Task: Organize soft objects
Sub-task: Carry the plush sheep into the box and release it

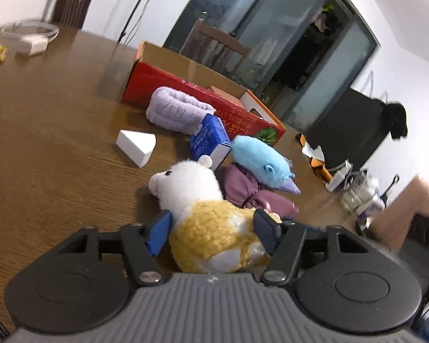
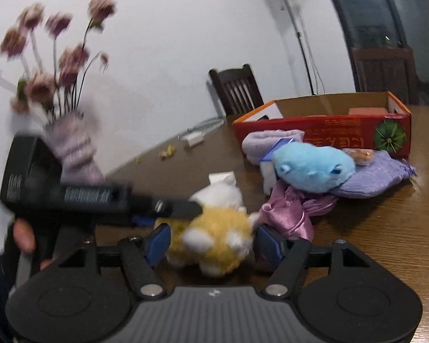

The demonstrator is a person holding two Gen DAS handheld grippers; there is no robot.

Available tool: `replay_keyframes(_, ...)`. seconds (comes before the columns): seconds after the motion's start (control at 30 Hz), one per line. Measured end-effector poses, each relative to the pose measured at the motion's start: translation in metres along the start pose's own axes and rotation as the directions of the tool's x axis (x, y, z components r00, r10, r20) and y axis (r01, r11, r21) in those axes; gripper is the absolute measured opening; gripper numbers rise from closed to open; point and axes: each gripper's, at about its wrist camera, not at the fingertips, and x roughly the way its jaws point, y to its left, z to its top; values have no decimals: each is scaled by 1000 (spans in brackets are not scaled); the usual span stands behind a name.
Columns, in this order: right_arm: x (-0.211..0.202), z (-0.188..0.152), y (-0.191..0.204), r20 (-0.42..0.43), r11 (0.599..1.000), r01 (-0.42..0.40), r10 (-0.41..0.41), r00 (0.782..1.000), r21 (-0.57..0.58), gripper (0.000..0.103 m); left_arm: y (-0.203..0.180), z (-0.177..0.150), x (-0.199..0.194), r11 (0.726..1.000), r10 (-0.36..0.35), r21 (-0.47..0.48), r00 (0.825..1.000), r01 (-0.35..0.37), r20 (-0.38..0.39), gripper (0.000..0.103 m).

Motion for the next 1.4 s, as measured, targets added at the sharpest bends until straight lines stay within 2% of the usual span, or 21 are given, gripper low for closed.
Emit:
replay_keyframes(0.13,-1,7,-8,9,993,-73,73,997,93,67,3,-1,-17,1000,-13,-13,1000,13,-18,61)
replay_keyframes(0.23,1,6,-1,-15,989,-115,117,993,90,66,5,-3,-29,1000,-21,3,1000,21,2,63)
replay_keyframes(0.37,6,-1,6,-45,992,-75,79,996,101,62,9,-2,-23,999,-23,-30,1000,23,-3,61)
replay_keyframes(0.5,-1,-2,0,-39,990,-22,28,999,137,60,14,-3,-14,997,-46,-59,998,44,-37,52)
replay_keyframes(0.57,1,-5,-5,-67,987,5,6,998,163,60,14,-4,-14,998,-50,-46,998,48,-37,50)
replay_keyframes(0.63,8,-12,-9,-95,981,-14,33,995,195,59,15,-4,-15,997,-60,-50,997,59,-38,48)
replay_keyframes(0.73,16,-11,-7,-86,978,-26,45,995,208,53,12,1,-24,998,-56,-28,998,56,-10,47)
replay_keyframes(0.87,11,24,-1,-2,982,-77,79,997,173,53,6,42,-35,994,-113,14,989,113,93,47)
replay_keyframes(0.93,13,57,-7,39,985,-80,75,996,153,53,-1,78,-26,992,-123,56,984,117,130,47)
replay_keyframes(1.03,36,119,-30,66,990,-59,51,997,125,53,-8,139,9,987,-112,133,979,90,172,47)
replay_keyframes(1.13,81,175,-69,28,990,-21,17,999,137,53,5,200,67,994,-69,92,992,59,108,47)
replay_keyframes(1.2,117,198,-98,-28,983,1,4,1000,185,53,15,223,100,997,-29,68,998,25,64,47)
replay_keyframes(1.3,169,213,-135,-121,968,26,5,993,249,53,30,236,141,997,51,61,999,-50,-4,47)
replay_keyframes(1.4,202,211,-155,-186,961,44,8,983,274,53,39,235,165,988,127,97,991,-122,-43,48)
